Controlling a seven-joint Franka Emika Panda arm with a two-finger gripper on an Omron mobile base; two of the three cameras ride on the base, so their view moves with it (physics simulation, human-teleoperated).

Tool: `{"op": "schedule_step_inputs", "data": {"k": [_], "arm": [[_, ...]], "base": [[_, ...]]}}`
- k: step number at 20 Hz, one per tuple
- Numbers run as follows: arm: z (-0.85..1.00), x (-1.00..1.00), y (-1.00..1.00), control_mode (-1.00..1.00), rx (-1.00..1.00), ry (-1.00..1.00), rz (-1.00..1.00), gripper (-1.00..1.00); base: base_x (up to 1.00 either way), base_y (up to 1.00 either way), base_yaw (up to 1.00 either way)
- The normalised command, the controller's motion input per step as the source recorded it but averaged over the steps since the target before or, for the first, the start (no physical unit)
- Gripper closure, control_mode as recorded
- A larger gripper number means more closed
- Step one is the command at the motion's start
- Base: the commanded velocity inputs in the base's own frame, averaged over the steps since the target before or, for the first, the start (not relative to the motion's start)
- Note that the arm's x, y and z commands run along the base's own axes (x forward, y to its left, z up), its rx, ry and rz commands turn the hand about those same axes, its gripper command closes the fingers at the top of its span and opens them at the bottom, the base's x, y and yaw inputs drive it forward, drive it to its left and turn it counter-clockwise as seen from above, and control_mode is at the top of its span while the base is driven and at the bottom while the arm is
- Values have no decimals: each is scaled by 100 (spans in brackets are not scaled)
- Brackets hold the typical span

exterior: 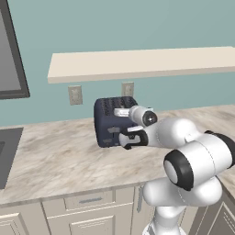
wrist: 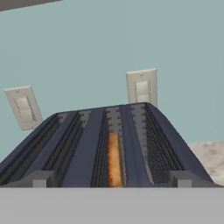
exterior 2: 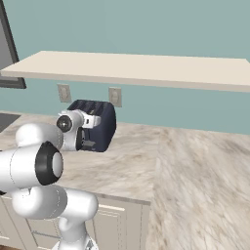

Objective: Start the toaster. Once the lever pops up, take the bread to the plate on the dining counter.

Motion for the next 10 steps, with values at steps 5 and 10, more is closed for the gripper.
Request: {"op": "schedule_step_inputs", "data": {"k": [5,10], "arm": [[0,0,10,-100,-1,0,0,-100],[0,0,6,-100,0,0,0,-100]], "base": [[0,0,0],[0,0,0]]}}
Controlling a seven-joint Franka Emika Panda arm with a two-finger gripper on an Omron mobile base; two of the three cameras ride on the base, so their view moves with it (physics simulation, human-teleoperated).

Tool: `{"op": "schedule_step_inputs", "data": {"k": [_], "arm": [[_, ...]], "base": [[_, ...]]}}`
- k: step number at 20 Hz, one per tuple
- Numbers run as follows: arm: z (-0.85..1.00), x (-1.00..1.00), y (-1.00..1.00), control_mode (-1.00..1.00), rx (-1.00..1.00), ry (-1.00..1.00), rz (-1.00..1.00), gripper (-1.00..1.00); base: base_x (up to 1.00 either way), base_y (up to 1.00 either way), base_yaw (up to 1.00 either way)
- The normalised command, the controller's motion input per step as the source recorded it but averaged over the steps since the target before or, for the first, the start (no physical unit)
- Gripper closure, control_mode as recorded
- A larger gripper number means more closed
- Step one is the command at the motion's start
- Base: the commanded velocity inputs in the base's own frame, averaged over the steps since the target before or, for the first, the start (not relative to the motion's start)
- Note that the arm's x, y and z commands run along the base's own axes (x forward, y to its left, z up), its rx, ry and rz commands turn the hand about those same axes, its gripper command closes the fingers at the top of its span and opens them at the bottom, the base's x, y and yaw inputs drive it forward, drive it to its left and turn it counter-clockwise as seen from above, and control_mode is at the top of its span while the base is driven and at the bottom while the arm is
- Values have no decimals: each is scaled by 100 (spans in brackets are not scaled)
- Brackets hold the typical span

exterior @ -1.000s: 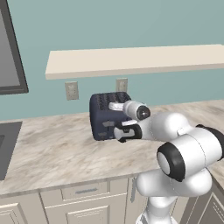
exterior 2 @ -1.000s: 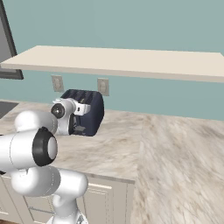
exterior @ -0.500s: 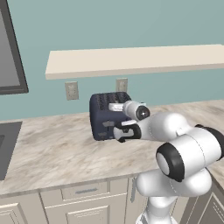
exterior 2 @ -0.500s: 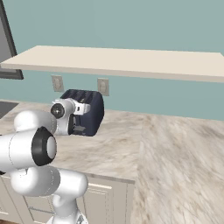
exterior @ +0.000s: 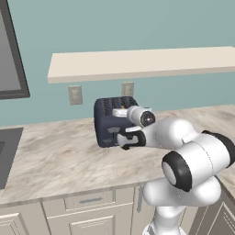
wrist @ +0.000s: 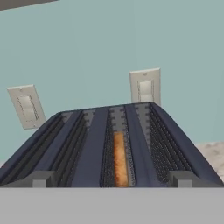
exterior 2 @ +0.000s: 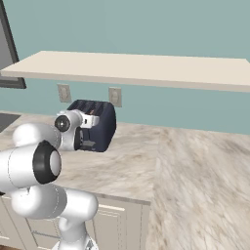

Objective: Start the toaster. Once the lever pops up, take the bread to the plate on the dining counter.

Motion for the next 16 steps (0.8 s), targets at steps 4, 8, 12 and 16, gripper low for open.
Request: {"op": "schedule_step_inputs", "data": {"k": [4,8,12,16], "arm": [[0,0,0,-100,0,0,0,-100],[0,0,-2,-100,0,0,0,-100],[0,3,-2,-100,0,0,0,-100],[0,10,0,-100,0,0,0,-100]], "base": [[0,0,0],[0,0,0],[0,0,0],[0,0,0]]}}
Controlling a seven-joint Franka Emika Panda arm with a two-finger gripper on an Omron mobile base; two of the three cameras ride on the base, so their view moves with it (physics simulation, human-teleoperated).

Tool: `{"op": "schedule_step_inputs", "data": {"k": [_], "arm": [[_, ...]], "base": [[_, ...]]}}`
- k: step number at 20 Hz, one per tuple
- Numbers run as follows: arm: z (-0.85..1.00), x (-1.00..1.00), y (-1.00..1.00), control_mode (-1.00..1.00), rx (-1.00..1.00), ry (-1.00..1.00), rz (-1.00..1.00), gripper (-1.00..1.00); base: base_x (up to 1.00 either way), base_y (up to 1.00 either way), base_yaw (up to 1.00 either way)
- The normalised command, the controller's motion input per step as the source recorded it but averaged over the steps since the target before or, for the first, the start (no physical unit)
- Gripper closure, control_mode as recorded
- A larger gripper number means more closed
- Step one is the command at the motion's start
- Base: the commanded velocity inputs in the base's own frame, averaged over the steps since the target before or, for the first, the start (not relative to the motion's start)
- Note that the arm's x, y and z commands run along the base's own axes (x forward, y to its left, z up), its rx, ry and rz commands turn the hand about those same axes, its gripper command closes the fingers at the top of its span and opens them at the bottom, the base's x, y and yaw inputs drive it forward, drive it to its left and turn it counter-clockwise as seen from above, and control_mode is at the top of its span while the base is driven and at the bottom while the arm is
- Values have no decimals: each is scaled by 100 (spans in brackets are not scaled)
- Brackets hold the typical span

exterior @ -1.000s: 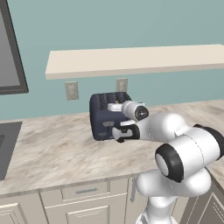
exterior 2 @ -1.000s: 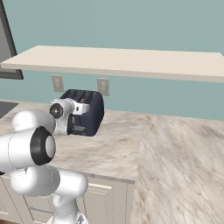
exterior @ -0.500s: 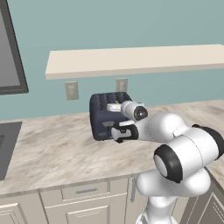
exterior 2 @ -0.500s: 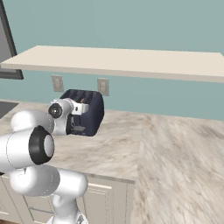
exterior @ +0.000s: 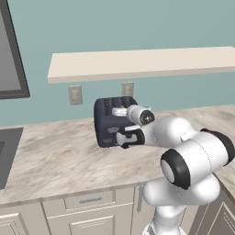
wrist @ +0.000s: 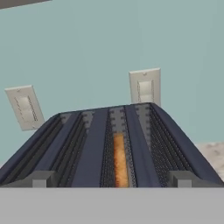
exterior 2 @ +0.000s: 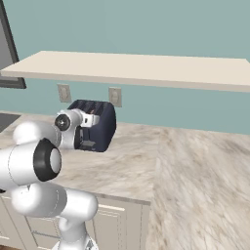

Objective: Start the toaster. Once the lever pops up, take the bread to the plate on the dining counter.

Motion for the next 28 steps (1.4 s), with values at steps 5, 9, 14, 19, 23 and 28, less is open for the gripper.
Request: {"op": "schedule_step_inputs", "data": {"k": [5,9,14,19,23,28], "arm": [[0,10,0,-100,0,0,0,-100],[0,7,0,-100,0,0,0,-100],[0,0,-4,-100,0,0,0,-100],[0,0,-2,-100,0,0,0,-100],[0,1,-1,-100,0,0,0,-100],[0,7,0,-100,0,0,0,-100]], "base": [[0,0,0],[0,0,0],[0,0,0],[0,0,0],[0,0,0],[0,0,0]]}}
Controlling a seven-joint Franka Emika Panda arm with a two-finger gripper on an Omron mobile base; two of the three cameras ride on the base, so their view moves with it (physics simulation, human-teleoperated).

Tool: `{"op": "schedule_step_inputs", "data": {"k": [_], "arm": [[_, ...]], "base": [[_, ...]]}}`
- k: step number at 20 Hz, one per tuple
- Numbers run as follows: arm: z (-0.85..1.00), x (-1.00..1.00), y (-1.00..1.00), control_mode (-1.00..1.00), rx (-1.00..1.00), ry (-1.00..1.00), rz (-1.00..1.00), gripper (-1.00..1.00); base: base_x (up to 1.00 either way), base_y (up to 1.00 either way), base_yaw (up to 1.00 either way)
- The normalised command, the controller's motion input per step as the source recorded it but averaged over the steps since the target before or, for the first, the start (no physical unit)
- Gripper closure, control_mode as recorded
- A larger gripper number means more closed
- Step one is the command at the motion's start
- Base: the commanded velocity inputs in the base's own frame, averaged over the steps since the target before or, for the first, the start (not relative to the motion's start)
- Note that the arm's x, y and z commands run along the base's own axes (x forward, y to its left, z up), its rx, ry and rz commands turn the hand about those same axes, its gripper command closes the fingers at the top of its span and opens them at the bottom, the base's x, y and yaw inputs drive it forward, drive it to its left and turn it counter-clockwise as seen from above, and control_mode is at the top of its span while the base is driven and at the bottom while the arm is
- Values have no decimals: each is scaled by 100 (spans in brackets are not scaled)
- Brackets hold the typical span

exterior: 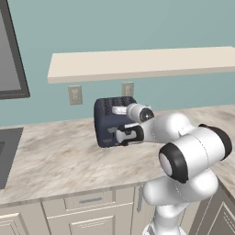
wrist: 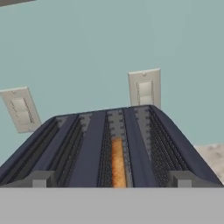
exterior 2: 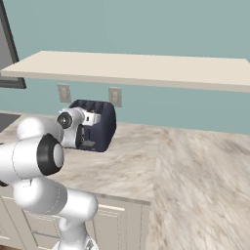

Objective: Start the toaster. Once the lever pops up, take the bread to the plate on the dining counter.

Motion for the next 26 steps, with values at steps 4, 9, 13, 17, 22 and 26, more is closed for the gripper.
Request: {"op": "schedule_step_inputs", "data": {"k": [4,9,13,17,22,26], "arm": [[0,10,0,-100,0,0,0,-100],[0,8,0,-100,0,0,0,-100],[-2,4,0,-100,0,0,0,-100],[0,0,0,-100,0,0,0,-100],[0,0,0,-100,0,0,0,-100],[0,0,0,-100,0,0,0,-100]], "base": [[0,0,0],[0,0,0],[0,0,0],[0,0,0],[0,0,0],[0,0,0]]}}
